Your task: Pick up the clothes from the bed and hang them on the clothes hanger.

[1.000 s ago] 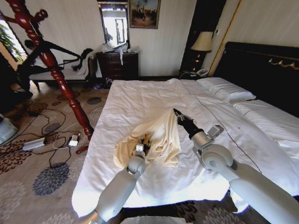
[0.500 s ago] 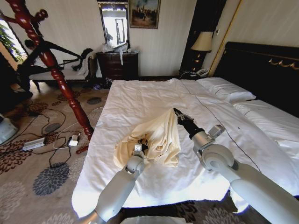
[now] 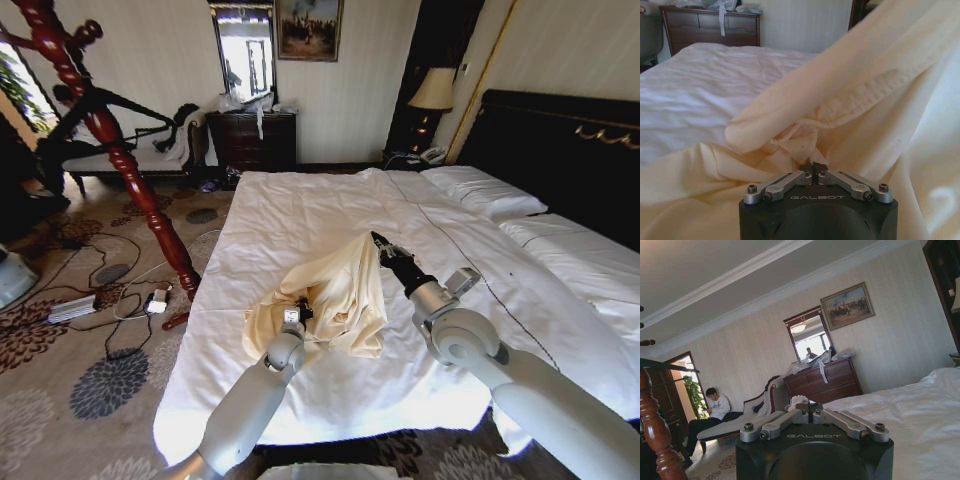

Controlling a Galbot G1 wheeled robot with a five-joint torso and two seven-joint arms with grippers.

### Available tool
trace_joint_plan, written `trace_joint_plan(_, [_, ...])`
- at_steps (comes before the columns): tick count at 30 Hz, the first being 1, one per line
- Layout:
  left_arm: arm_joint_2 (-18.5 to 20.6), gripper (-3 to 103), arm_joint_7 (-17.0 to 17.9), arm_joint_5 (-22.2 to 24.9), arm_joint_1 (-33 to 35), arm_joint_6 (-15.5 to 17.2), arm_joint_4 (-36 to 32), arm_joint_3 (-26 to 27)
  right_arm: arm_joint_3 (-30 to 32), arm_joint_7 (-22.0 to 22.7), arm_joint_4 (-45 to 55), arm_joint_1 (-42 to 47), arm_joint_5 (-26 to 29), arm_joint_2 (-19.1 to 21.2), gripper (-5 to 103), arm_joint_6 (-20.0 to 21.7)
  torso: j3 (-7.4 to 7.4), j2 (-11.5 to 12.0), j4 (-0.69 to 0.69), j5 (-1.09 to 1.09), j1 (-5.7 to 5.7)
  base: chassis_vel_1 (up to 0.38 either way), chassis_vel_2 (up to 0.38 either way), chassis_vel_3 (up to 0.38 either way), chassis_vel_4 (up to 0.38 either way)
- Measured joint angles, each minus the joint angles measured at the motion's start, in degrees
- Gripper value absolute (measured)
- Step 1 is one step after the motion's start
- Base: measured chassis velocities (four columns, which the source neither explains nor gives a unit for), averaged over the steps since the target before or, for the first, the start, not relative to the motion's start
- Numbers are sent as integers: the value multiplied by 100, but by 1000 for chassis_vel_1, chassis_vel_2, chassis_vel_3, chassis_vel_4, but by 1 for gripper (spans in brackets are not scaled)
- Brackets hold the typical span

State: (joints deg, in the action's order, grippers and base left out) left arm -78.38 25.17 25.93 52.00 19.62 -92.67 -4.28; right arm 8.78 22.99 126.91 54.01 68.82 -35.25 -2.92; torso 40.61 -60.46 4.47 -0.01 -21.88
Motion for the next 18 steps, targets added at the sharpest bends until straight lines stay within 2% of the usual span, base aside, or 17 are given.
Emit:
trace_joint_plan(1, [0, 0, 0, 0, 0, 0, 0, 0, 0, 0, 0, 0, 0, 0, 0, 0, 0, 0, 0, 0, 0, 0, 0, 0, 0])
trace_joint_plan(4, [401, 0, -68, 257, 53, -42, -602, -2, 0, 49, -72, -3, -8, 3, 0, -9, 0, 0, 0, -1, 0, 0, 0, 0, 0])
trace_joint_plan(5, [401, 0, -68, 257, 53, -42, -602, -2, 0, 49, -72, -3, -8, 3, 0, -9, 0, 0, 0, -1, 0, 0, 0, 0, 0])
trace_joint_plan(7, [649, 0, -74, 493, 38, -42, -1022, -3, 1, 109, -102, -16, -8, 7, 0, -5, 0, 0, -1, -1, 0, 0, 0, 0, 0])
trace_joint_plan(8, [957, 0, -88, 830, -5, -14, -1492, 10, 2, 190, -138, -32, -6, 21, 0, 14, 0, 0, -1, -1, 0, 0, 0, 0, 0])
trace_joint_plan(9, [957, 0, -88, 830, -5, -14, -1492, 10, 2, 190, -138, -32, -6, 21, 0, 14, 0, 0, -1, -1, 0, 0, 0, 0, 0])
trace_joint_plan(10, [1187, 0, -107, 1147, -53, 28, -1850, 59, 2, 241, -167, -45, 5, 35, 0, 32, 0, 0, -1, -1, 0, 0, 0, 0, 0])
trace_joint_plan(11, [1263, 0, -115, 1266, -73, 45, -1968, 84, 2, 253, -175, -50, 12, 39, 0, 36, 0, 0, -1, -1, 0, 0, 0, 0, 0])
trace_joint_plan(12, [1576, 0, -156, 1780, -160, 117, -2445, 232, 3, 292, -207, -70, 40, 54, 0, 47, 0, 0, 0, -1, 0, 0, 0, 0, 0])
trace_joint_plan(14, [2005, 0, -201, 2382, -325, 179, -3009, 506, 3, 329, -243, -111, 85, 73, 0, 57, 0, 0, 0, -2, 0, 0, 0, 0, 0])
trace_joint_plan(16, [2123, 0, -202, 2512, -380, 187, -3137, 599, 3, 341, -252, -125, 102, 83, 0, 59, 0, 0, 0, -1, 0, 0, 0, 0, 0])
trace_joint_plan(17, [2372, 0, -202, 2770, -508, 194, -3361, 787, 6, 352, -257, -144, 135, 101, 0, 64, 0, 0, 0, -1, 0, 0, 0, 0, 0])
trace_joint_plan(18, [2792, 0, -163, 3165, -745, 195, -3584, 1063, 34, 369, -258, -159, 199, 137, 0, 66, 0, 0, -2, -3, 0, 0, 0, 0, 0])
